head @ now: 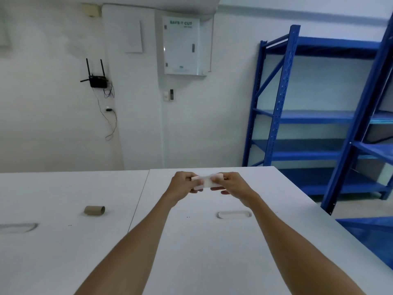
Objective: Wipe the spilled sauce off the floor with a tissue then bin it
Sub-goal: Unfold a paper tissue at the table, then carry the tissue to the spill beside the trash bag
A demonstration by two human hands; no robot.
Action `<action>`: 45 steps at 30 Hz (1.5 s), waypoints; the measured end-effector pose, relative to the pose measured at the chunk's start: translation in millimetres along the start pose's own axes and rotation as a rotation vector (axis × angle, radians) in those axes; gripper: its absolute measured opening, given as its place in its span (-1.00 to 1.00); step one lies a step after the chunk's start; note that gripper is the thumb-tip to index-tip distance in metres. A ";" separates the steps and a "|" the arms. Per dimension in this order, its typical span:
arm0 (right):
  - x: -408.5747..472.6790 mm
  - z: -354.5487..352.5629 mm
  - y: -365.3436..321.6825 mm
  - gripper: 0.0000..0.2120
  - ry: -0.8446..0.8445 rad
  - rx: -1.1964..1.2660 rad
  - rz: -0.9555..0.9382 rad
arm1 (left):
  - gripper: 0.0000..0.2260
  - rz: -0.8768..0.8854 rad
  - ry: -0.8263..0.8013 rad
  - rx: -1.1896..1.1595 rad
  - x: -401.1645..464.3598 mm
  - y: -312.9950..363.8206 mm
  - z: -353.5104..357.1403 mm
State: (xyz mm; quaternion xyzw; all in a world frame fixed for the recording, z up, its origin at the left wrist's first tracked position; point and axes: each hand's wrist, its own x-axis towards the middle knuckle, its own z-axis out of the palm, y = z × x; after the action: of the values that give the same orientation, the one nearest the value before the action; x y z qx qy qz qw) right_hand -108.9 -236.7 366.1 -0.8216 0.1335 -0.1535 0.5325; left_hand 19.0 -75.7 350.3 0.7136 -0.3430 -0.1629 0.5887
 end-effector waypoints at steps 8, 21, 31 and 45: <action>2.4 -17.1 -34.3 -0.87 0.073 0.001 -0.069 | -0.80 0.060 0.007 -0.016 23.4 29.2 -3.6; -46.4 -67.7 -49.0 -0.76 0.360 -0.087 0.013 | -0.86 0.180 -0.171 -0.200 34.6 75.3 55.8; -162.3 -110.9 -53.3 -0.79 0.682 -0.197 0.131 | -0.85 0.275 -0.464 -0.274 -0.2 113.8 150.2; -386.7 -168.1 -66.5 -0.79 1.036 -0.296 0.264 | -0.78 0.295 -0.873 -0.438 -136.0 193.1 308.1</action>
State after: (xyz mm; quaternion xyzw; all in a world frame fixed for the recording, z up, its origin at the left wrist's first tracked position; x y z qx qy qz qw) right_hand -526.1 -202.5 449.3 -0.6810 0.4999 -0.4492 0.2907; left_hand -331.3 -221.3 432.6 0.3829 -0.6120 -0.4290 0.5430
